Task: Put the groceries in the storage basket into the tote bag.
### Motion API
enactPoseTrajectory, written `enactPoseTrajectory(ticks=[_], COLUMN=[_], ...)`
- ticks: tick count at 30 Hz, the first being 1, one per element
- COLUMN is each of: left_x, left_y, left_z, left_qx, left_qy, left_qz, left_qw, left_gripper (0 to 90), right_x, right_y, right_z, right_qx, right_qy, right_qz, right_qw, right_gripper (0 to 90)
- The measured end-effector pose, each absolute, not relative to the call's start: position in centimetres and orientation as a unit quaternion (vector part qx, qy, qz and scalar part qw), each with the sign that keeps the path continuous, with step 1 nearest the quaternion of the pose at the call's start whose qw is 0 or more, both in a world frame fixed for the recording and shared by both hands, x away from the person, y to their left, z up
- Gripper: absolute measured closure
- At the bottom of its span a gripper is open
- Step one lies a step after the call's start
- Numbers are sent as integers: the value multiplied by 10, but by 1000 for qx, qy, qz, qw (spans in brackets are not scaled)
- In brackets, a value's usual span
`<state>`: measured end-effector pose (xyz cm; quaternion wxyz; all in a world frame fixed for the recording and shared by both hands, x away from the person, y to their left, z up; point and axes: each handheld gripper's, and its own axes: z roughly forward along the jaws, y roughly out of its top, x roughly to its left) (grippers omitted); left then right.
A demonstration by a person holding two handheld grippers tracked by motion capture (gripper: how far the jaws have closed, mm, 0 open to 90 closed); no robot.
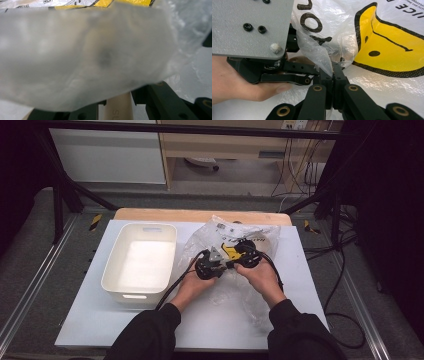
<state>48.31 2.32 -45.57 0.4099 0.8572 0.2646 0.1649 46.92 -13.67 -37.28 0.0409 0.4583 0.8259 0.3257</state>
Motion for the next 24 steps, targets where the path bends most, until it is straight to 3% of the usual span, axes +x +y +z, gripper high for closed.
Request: enactPoseTrajectory(ticks=[5,12,24], left_x=[483,473,446], left_y=[24,27,50], left_z=[-455,-451,-438], left_qx=[855,854,854], left_qy=[272,279,278], left_qz=[160,168,181], left_qw=[412,405,402], left_gripper=[700,577,513], right_x=[469,470,469], right_y=[-136,-137,-139], right_z=[-372,-374,-370], right_qx=[459,461,465], right_qy=[825,825,821], right_qz=[326,324,329], right_qw=[41,41,42], right_gripper=[900,900,900])
